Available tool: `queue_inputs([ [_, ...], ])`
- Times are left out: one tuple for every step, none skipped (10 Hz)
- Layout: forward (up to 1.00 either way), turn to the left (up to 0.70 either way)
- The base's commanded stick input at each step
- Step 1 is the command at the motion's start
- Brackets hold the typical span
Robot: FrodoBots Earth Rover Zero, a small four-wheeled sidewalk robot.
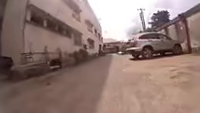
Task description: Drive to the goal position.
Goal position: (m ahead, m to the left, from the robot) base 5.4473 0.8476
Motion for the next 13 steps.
queue_inputs([
  [0.50,0.00],
  [0.50,0.00],
  [0.50,0.00],
  [0.50,0.00],
  [0.50,0.00],
  [0.50,0.00],
  [0.50,0.00],
  [0.50,0.00],
  [0.50,0.00],
  [0.50,0.00],
  [0.50,0.00],
  [0.50,0.00],
  [0.50,0.00],
])
